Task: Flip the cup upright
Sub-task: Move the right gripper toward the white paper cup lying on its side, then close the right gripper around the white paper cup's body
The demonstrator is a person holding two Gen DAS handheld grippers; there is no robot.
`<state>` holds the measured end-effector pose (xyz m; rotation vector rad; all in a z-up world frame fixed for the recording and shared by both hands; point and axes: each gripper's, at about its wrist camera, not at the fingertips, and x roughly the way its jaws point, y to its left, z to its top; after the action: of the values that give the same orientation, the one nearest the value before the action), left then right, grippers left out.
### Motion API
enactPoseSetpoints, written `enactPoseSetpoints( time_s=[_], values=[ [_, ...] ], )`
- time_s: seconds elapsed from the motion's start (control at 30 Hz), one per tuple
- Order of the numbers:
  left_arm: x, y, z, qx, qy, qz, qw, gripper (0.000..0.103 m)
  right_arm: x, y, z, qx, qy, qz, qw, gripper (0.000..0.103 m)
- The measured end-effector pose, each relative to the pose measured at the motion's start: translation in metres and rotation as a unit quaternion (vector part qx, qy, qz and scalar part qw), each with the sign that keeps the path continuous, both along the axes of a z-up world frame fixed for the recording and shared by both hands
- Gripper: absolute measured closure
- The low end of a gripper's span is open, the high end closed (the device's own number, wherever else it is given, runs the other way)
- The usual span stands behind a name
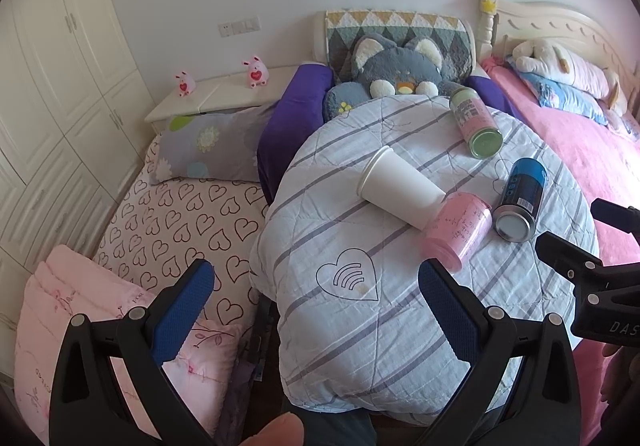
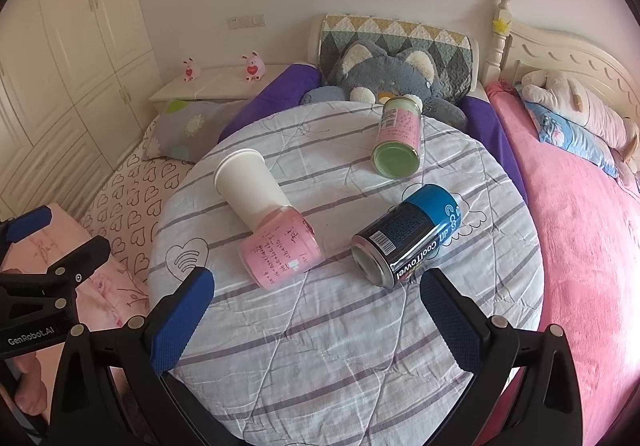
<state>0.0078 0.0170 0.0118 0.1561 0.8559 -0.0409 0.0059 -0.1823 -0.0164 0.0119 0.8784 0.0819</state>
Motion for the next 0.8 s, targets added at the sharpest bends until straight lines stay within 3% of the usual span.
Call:
enactPoseSetpoints(
  time_s=[0.8],
  values=[
    [0.025,0.005,-0.005,-0.009,0.002,0.007,0.9999,0.0,0.033,0.01,-0.004,-0.008,0.011,0.007,1.0,0.0]
  ],
)
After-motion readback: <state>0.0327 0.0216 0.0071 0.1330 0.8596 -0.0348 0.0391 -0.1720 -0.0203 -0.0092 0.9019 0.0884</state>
